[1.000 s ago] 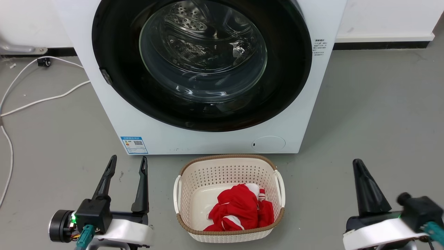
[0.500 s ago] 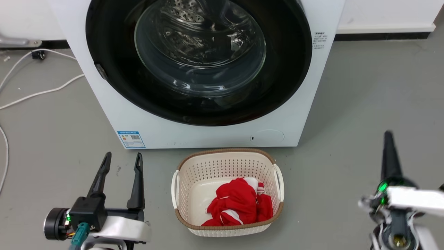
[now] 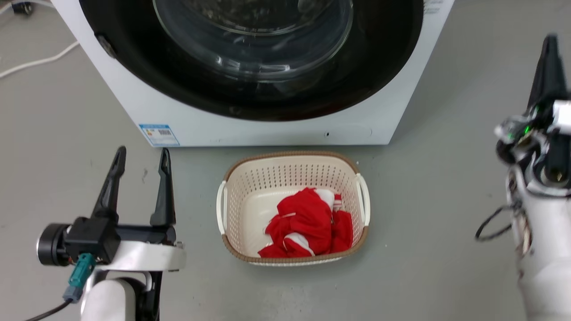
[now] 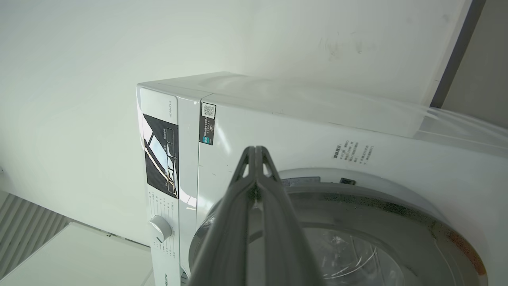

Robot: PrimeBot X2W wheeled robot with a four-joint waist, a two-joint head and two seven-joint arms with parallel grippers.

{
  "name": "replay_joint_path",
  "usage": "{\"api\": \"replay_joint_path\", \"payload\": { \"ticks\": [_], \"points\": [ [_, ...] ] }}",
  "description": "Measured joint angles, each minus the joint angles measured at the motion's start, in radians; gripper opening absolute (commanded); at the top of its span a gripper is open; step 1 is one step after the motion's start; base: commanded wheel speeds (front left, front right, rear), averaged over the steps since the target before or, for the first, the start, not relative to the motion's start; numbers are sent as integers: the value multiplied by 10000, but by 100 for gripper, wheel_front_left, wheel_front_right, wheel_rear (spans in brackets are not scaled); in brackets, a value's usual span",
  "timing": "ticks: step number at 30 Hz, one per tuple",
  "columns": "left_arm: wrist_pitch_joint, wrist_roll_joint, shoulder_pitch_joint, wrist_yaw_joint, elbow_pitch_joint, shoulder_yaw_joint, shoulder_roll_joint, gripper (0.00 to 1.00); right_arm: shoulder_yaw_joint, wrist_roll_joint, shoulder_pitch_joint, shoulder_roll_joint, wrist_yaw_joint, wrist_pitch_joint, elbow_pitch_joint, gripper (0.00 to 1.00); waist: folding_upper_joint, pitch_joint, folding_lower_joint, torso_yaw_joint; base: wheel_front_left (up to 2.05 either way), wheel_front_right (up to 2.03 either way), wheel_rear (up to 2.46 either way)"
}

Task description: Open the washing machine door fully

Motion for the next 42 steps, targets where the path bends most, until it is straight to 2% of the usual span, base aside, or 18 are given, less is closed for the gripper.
{"api": "replay_joint_path", "payload": {
  "ticks": [1,2,7,10,20,28,35,42],
  "points": [
    [0,-12,-110,-23,-52,0,8,100,19,-25,-401,-148,0,132,318,0,0,134,0,23,0,0,0],
    [0,-42,-420,-42,-178,-2,40,100,40,-140,-1569,-583,0,541,1212,0,0,548,0,98,0,0,0],
    [0,-96,-859,-111,-336,-56,82,100,387,-639,-3351,-1335,0,1536,2780,0,0,1205,1,243,0,0,0],
    [0,-117,-1037,-127,-393,-69,117,100,681,-934,-4289,-1534,0,2234,3409,0,0,1556,1,316,0,0,0],
    [0,-176,-1414,-169,-514,-146,198,100,1469,-1885,-6272,-1611,0,4098,4957,0,0,2359,0,347,0,0,0],
    [0,-244,-1604,-171,-646,-219,343,100,1791,-2640,-7444,-1298,0,5068,6130,0,0,2870,0,334,0,0,0],
    [0,-291,-1730,-173,-640,-328,385,100,1616,-2606,-7836,-1166,0,5919,6385,0,0,3068,-1,362,0,0,0],
    [0,-291,-1729,-173,-558,-347,357,100,1404,-2282,-7549,-1101,-2,6985,6052,0,0,2911,-1,349,0,0,0]
  ]
}}
